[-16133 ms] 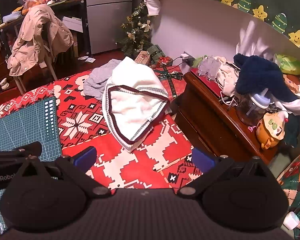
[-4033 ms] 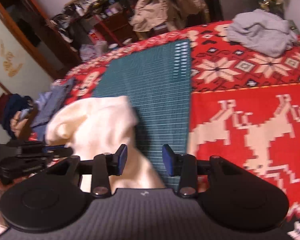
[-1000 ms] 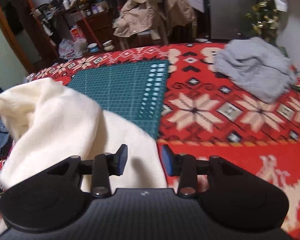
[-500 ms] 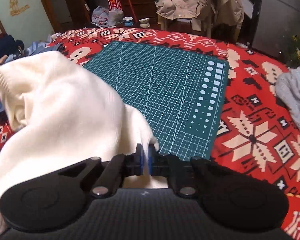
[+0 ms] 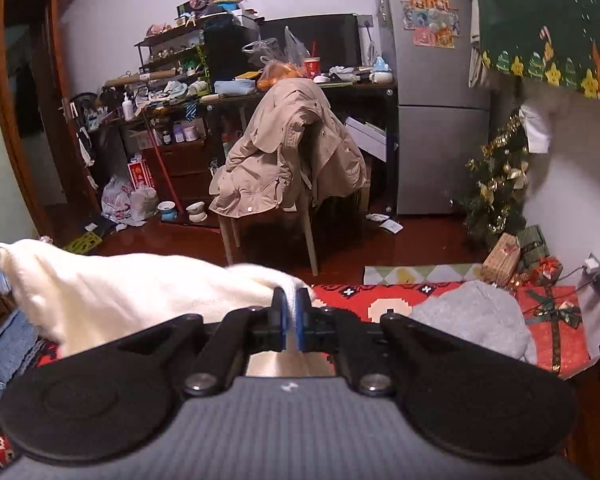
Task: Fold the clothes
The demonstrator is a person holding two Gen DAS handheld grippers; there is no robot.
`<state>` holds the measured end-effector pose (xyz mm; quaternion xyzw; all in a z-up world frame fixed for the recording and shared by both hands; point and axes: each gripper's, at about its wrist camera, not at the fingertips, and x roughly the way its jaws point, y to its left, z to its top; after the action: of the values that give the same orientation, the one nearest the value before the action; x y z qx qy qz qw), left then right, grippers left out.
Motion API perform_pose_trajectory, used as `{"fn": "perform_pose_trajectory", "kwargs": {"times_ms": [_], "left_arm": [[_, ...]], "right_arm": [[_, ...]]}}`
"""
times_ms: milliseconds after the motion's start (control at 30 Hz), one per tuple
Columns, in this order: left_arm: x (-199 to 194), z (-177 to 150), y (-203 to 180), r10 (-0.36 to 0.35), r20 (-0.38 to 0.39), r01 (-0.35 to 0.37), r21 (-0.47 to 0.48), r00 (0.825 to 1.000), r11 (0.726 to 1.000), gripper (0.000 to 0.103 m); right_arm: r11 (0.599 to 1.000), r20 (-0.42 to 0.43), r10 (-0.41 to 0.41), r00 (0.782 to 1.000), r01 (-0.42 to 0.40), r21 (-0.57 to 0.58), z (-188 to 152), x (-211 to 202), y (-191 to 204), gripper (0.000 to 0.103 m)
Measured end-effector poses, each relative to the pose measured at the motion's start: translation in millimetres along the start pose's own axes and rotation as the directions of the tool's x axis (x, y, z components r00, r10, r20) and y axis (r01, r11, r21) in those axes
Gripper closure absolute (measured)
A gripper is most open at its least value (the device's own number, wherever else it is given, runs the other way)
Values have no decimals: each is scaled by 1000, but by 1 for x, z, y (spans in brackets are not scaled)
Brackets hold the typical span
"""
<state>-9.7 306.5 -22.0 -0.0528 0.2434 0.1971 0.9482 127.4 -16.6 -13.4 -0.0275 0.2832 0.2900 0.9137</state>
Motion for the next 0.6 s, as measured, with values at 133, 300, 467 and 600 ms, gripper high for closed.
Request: {"fn": "perform_pose_trajectory", "kwargs": {"times_ms": [133,300,467,600], "left_arm": [[27,-28,-4,-25,-96,22,-35,995,999,94],[26,-66,-14,-50,-163,55,28,985,998,83],[13,-89,-11,-85,-203,99,56,976,994,59],[1,-98,-6,-103,-214,116,51,972,992,53]], "right_arm": [[1000,-95,-12,995,11,-6,-29,23,1,98],[1000,-227,3,974,0,14,-85,65,8,97],[1000,-240,-4,971,7,12,-114,70,3,88],[1000,-211,7,977,-8,-2,-106,64,5,71]]}}
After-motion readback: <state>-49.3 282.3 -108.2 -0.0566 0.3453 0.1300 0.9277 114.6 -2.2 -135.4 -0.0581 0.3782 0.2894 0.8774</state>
